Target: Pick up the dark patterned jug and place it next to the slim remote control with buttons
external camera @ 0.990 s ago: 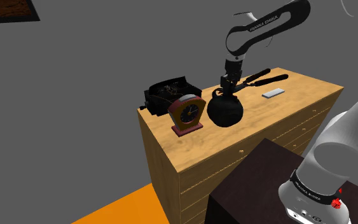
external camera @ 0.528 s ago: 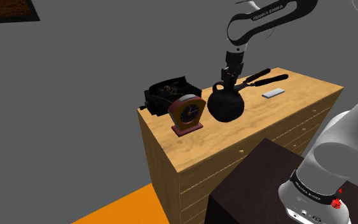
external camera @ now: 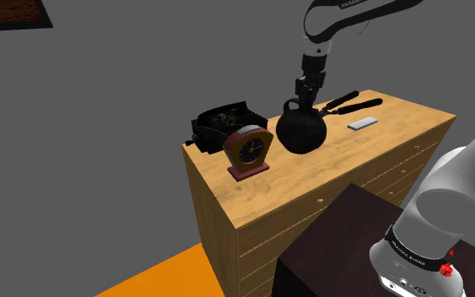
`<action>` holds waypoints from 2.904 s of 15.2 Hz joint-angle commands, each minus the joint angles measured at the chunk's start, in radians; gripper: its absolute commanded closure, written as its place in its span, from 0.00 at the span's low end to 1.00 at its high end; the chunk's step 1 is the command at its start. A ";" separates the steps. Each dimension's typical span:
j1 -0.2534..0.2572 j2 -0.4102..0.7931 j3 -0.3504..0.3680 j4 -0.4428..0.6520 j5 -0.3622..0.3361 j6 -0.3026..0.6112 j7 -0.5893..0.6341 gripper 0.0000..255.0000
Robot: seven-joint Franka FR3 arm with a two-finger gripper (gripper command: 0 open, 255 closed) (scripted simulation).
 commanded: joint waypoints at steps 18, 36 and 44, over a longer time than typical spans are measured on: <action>0.005 0.009 0.007 0.270 0.008 -0.256 -0.011 1.00; 0.008 0.098 0.005 0.612 0.021 -0.510 -0.030 1.00; -0.013 0.129 -0.026 0.731 0.022 -0.595 -0.088 1.00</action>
